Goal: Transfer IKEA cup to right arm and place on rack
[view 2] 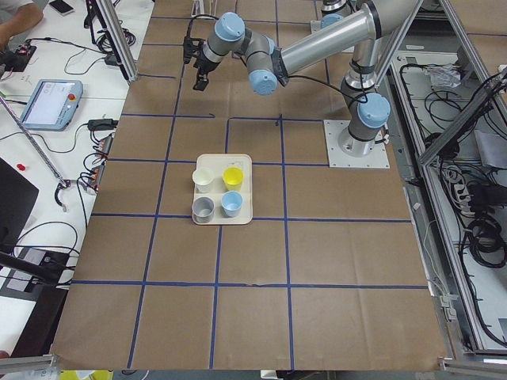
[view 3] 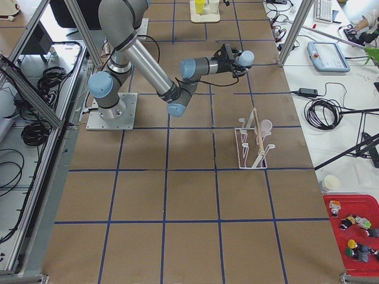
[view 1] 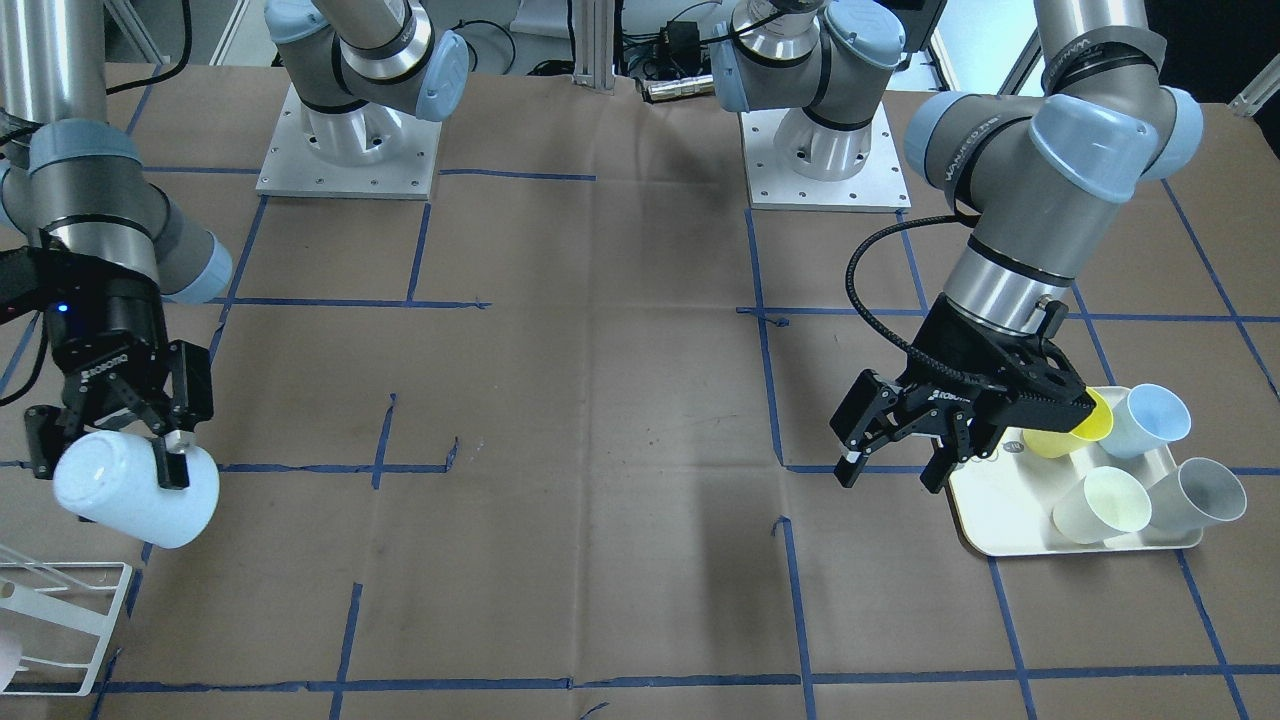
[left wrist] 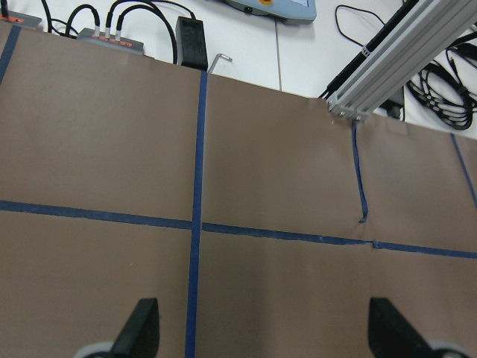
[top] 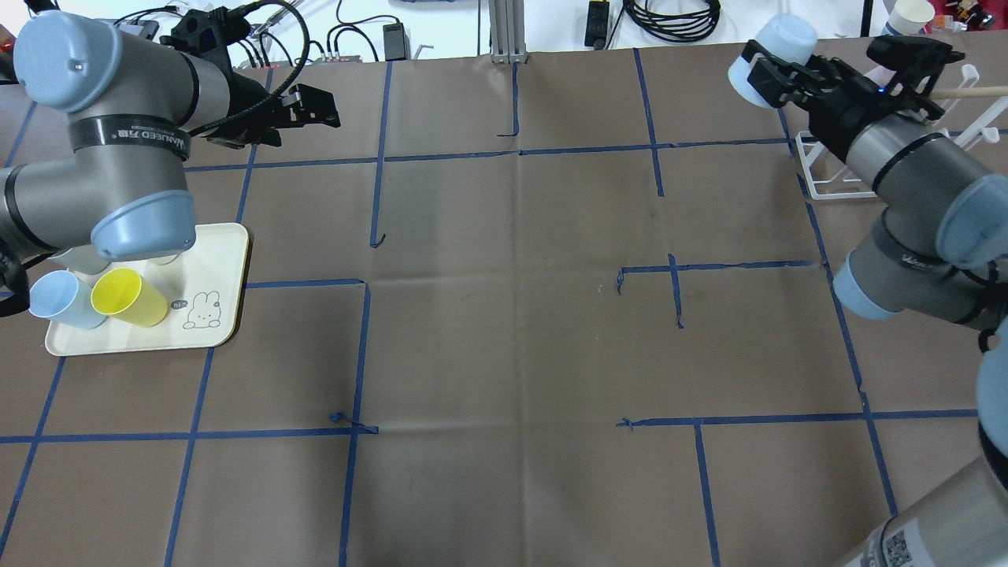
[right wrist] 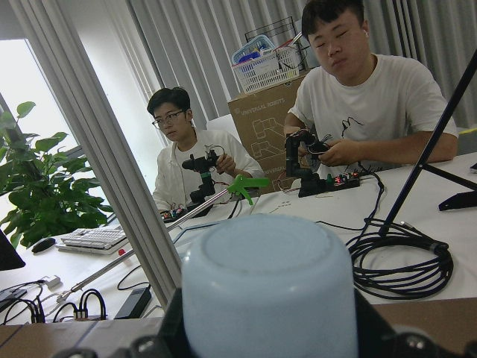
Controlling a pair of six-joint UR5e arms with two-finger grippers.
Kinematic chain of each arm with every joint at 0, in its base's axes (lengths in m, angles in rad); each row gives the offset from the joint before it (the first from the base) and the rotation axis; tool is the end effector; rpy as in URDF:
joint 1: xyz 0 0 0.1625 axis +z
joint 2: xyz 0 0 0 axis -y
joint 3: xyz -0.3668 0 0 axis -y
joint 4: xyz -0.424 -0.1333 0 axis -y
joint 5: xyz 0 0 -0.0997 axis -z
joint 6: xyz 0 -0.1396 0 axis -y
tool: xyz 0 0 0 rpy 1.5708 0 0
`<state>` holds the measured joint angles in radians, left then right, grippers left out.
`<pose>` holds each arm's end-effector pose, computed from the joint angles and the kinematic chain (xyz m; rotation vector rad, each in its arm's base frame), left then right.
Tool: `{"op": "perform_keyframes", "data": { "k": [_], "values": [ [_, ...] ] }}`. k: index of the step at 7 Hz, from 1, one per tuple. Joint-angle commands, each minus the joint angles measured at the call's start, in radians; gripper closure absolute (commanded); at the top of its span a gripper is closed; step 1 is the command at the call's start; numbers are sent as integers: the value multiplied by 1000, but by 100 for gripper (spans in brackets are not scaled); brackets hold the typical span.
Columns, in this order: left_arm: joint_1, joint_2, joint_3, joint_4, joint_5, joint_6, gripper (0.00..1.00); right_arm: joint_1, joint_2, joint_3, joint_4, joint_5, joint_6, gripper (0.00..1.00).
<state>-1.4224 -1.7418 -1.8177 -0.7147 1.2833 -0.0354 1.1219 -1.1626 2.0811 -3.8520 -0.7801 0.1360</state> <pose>-0.0827 -0.6160 0.2730 0.1677 -2.8073 0.6479 -0.0160 -0.5691 0.2395 -0.0714 2.1086 -1.7307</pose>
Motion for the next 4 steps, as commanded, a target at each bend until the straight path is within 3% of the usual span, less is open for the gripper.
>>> {"op": "perform_keyframes", "data": {
  "k": [1,2,4],
  "values": [
    [-29,37,102,-291,85,-1,1,-175,10,-4,20,132,-166,60],
    [-42,50,180,-475,126,-15,1,-245,20,-21,107,206,-237,60],
    [-49,61,299,-738,157,-26,1,-329,97,-99,282,220,-510,60]
  ]
}}
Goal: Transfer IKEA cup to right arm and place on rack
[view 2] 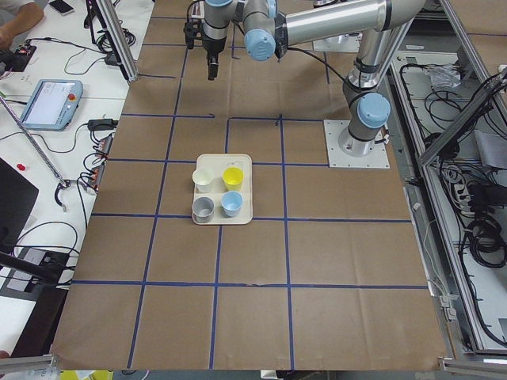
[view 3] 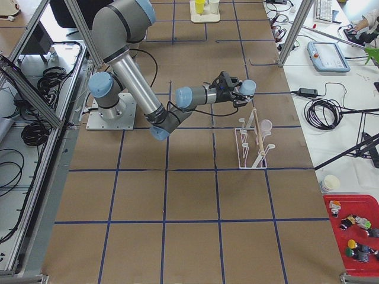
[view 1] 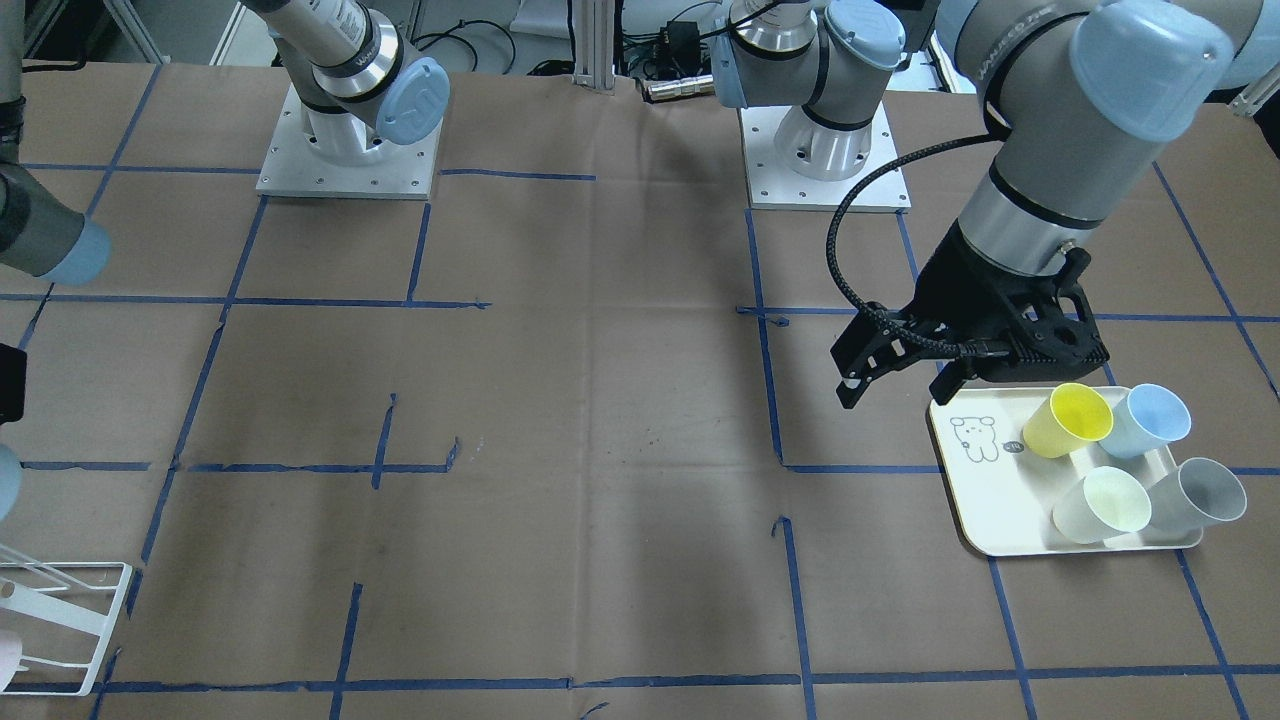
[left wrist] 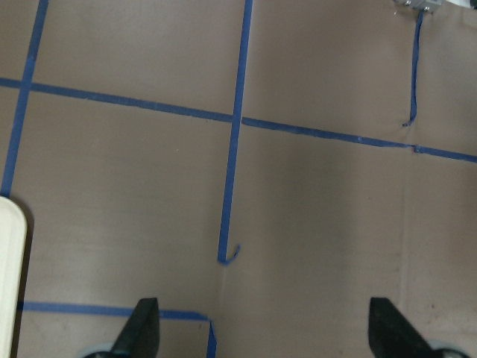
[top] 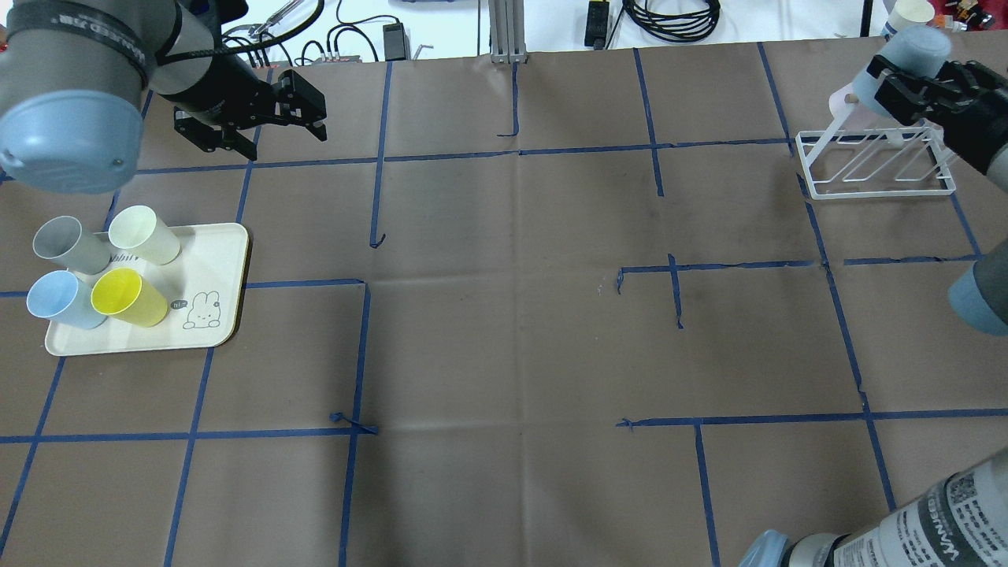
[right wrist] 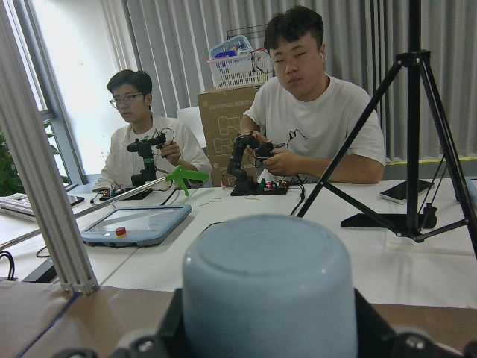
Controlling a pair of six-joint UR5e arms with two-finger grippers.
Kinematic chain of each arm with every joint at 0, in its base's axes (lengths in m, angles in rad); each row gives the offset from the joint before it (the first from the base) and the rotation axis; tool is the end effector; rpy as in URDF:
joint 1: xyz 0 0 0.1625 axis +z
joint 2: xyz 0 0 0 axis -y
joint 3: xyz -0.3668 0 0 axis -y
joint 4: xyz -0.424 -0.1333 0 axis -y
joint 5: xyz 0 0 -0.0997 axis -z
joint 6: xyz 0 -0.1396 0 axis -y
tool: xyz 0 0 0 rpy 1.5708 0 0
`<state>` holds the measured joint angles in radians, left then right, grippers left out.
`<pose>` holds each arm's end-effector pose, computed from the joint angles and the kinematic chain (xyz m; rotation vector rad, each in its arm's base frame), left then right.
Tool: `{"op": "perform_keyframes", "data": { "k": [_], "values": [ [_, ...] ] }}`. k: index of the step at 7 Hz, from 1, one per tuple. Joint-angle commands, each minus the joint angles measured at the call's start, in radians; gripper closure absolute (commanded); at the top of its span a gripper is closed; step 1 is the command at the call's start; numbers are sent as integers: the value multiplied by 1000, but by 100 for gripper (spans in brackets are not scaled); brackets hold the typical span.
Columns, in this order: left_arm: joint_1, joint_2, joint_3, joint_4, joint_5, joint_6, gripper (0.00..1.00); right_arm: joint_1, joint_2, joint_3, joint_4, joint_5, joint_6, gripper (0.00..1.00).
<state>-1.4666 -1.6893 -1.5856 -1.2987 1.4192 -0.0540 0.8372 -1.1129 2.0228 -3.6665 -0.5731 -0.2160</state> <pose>-0.0931 -0.5943 0.3475 0.2202 -2.9782 0.2132 -0.1687 -0.5615 0.2208 -0.2095 2.2461 -1.7964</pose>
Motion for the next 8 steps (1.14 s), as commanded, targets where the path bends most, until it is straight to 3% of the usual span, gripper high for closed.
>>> {"op": "perform_keyframes", "data": {
  "k": [1,2,3,5,8],
  "values": [
    [-6,25,109,-251,76,-9,1,-76,100,-114,115,18,-210,61],
    [-6,48,127,-323,102,-9,1,-79,114,-198,134,16,-207,64],
    [-6,54,116,-349,112,-9,1,-79,101,-231,211,15,-209,69],
    [-9,57,105,-349,138,-29,1,-84,111,-281,235,13,-204,69],
    [-50,43,96,-324,173,-26,1,-87,269,-522,279,21,-204,69]
  ]
}}
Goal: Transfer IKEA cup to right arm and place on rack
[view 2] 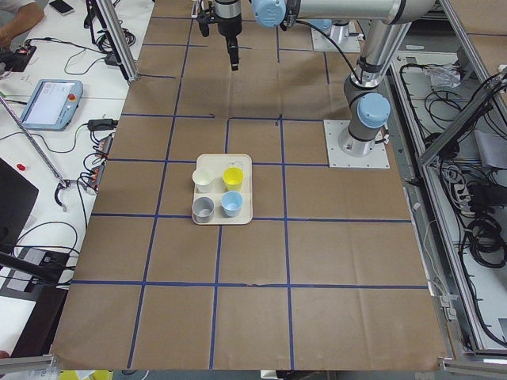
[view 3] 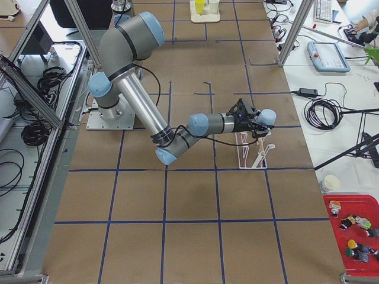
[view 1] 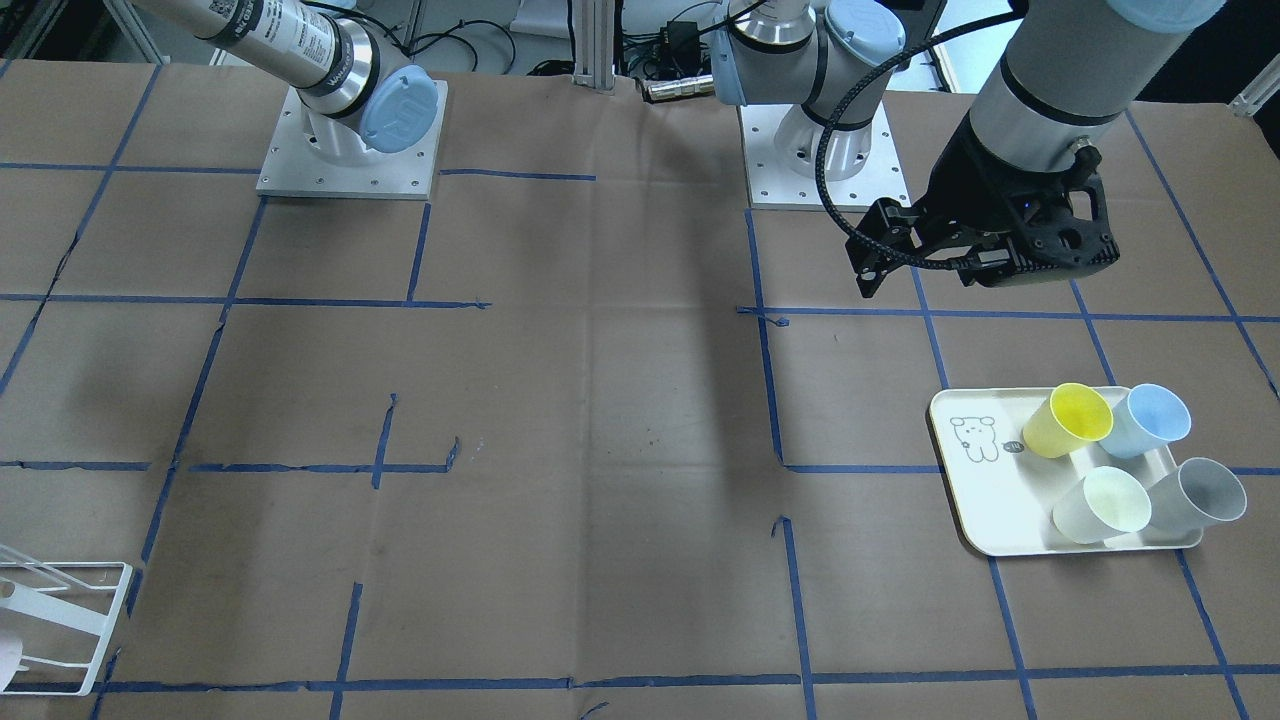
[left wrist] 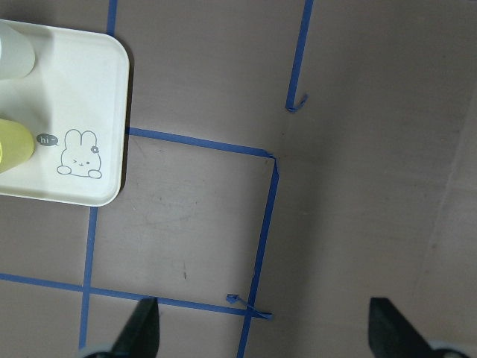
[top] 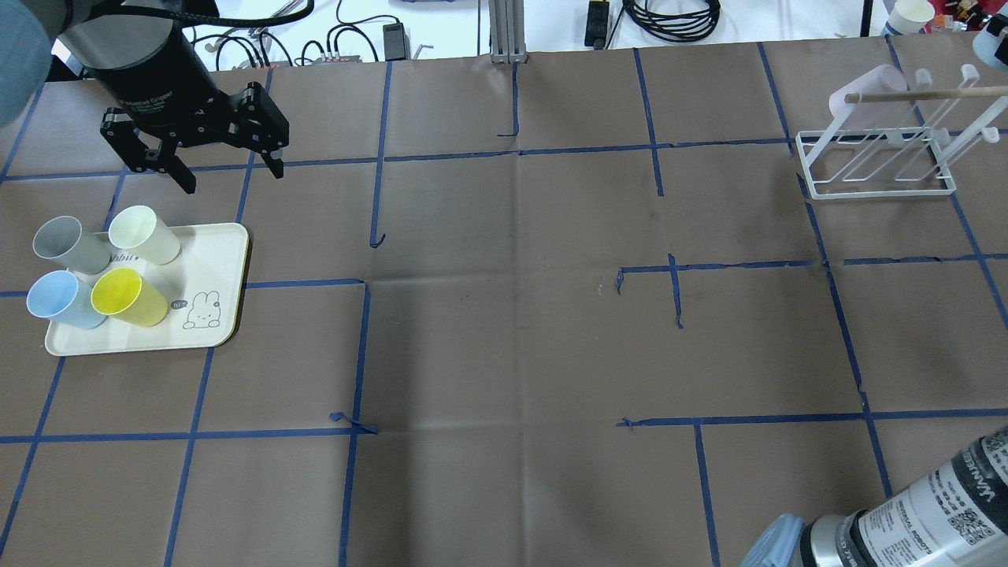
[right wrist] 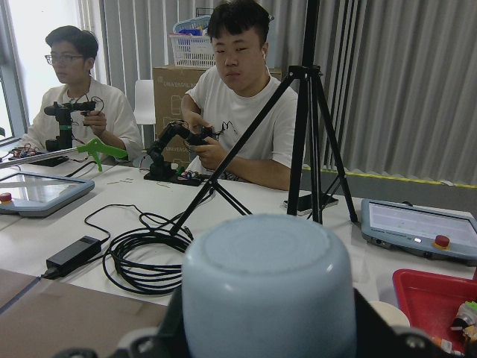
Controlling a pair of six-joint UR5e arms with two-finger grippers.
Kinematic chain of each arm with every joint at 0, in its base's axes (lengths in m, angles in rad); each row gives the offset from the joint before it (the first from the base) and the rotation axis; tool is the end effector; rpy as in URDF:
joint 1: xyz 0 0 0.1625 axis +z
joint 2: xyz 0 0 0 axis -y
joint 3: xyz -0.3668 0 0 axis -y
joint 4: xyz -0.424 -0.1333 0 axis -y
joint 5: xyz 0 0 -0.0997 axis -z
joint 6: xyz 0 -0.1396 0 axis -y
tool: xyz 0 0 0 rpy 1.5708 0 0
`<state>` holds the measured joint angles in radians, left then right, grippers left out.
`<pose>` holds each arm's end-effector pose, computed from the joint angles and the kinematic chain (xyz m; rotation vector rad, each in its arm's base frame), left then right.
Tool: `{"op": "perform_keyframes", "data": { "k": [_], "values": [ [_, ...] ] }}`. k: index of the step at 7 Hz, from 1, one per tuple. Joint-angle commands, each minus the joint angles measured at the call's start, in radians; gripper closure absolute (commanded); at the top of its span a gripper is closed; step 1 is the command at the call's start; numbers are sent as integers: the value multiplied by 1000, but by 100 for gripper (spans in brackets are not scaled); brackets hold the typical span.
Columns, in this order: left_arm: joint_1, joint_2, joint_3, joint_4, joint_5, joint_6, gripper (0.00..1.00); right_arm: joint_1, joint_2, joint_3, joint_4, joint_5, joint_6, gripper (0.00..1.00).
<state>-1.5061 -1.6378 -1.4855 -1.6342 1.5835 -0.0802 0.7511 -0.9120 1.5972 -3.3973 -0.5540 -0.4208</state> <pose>-0.0962 -0.5492 0.3923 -0.2260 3.1196 0.0704 -0.3113 -0.6354 0.2443 -0.3395 2.3401 -1.8840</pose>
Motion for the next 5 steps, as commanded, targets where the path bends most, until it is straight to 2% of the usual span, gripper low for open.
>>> {"op": "perform_keyframes", "data": {
  "k": [1,3,5],
  "values": [
    [-12,-10,-7,13,9,6,1,-1,93,-117,10,2,4,69],
    [-13,33,-57,17,0,29,1,5,114,-131,10,2,5,69],
    [-13,55,-113,118,0,69,1,8,127,-134,12,5,8,69]
  ]
}}
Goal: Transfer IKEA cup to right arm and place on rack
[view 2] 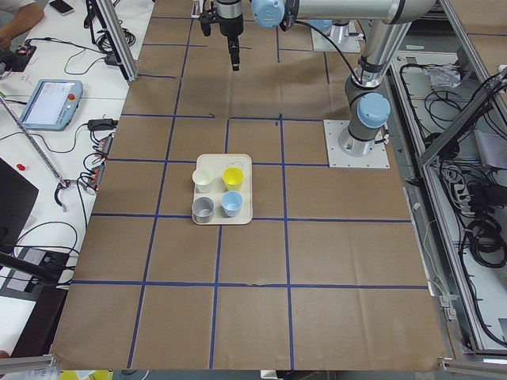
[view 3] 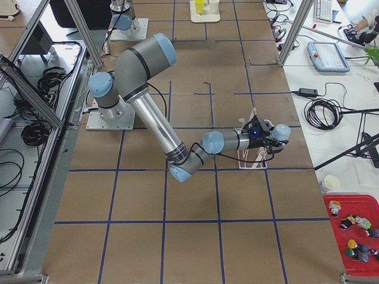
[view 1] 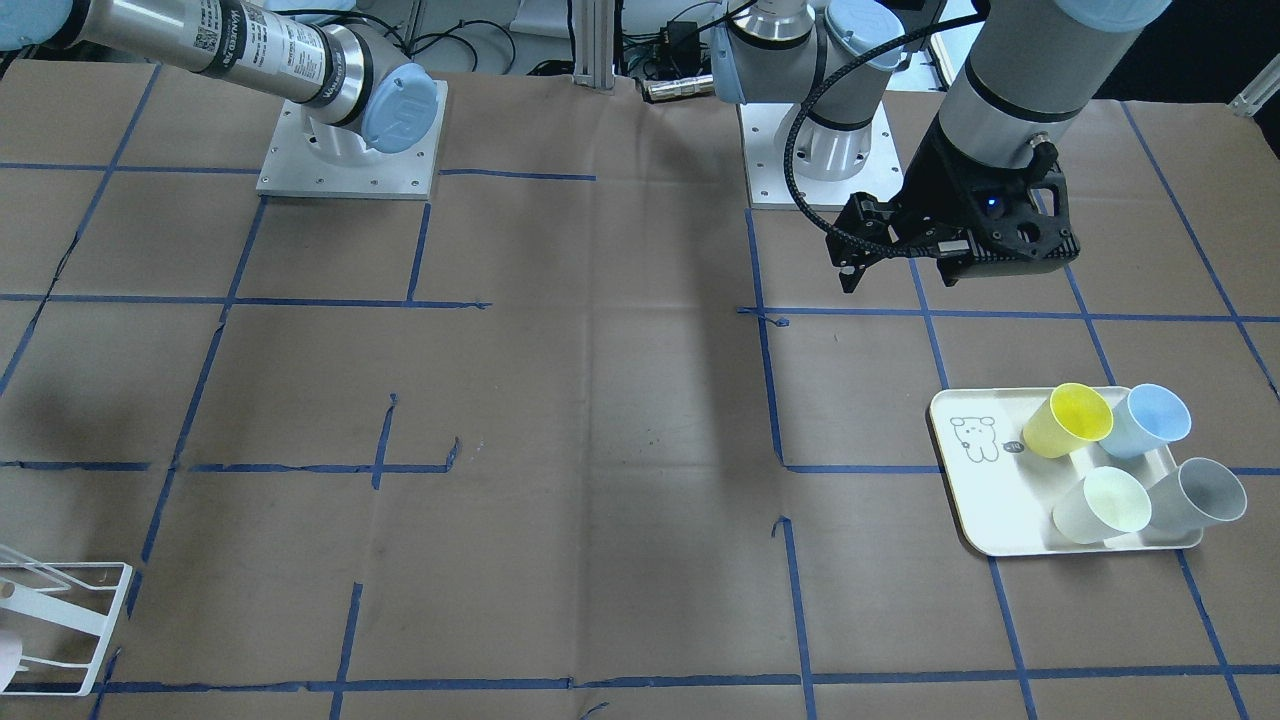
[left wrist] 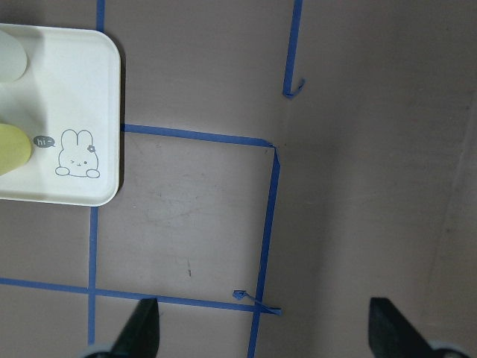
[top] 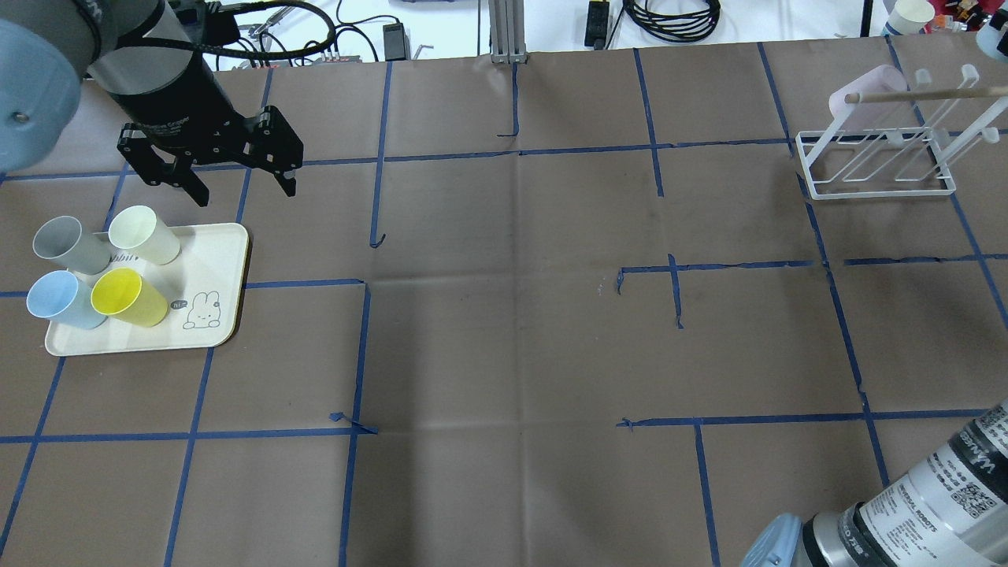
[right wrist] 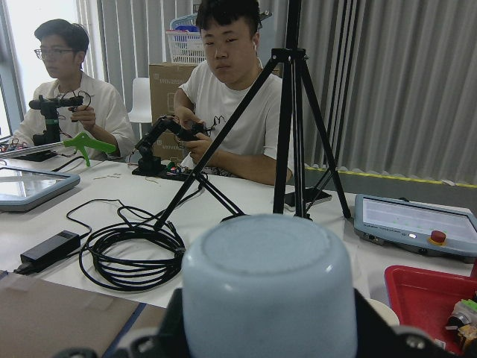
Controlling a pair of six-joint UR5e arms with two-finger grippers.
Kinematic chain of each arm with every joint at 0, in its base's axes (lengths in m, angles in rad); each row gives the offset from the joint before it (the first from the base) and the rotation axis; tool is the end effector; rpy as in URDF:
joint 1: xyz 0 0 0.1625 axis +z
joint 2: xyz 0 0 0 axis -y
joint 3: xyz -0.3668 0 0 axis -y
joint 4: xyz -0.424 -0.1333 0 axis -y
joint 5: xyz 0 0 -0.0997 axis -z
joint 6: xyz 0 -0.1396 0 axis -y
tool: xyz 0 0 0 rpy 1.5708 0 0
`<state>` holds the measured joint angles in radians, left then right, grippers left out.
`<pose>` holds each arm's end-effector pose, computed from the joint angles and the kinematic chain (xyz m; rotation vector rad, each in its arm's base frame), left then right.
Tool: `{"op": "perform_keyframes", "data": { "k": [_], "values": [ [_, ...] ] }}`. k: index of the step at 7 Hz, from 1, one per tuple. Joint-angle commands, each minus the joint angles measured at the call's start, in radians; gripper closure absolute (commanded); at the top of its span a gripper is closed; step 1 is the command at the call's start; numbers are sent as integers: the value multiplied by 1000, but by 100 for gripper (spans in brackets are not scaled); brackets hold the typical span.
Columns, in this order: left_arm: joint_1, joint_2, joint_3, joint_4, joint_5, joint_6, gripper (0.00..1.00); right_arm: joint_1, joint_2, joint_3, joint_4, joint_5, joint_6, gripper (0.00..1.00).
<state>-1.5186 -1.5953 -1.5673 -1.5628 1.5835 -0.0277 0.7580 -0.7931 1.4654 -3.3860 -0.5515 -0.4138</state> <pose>-0.1037 -0.5369 0.3794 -0.1248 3.1265 0.0206 -0.3328 -0.6623 0.2202 -0.3416 2.3313 -1.8792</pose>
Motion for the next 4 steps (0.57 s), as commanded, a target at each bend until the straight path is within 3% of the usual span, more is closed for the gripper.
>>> {"op": "perform_keyframes", "data": {
  "k": [1,4],
  "values": [
    [0,15,-31,53,-2,17,1,3,21,-3,1,4,3,69],
    [0,-6,0,40,-4,12,1,17,48,-22,-1,5,7,69]
  ]
}}
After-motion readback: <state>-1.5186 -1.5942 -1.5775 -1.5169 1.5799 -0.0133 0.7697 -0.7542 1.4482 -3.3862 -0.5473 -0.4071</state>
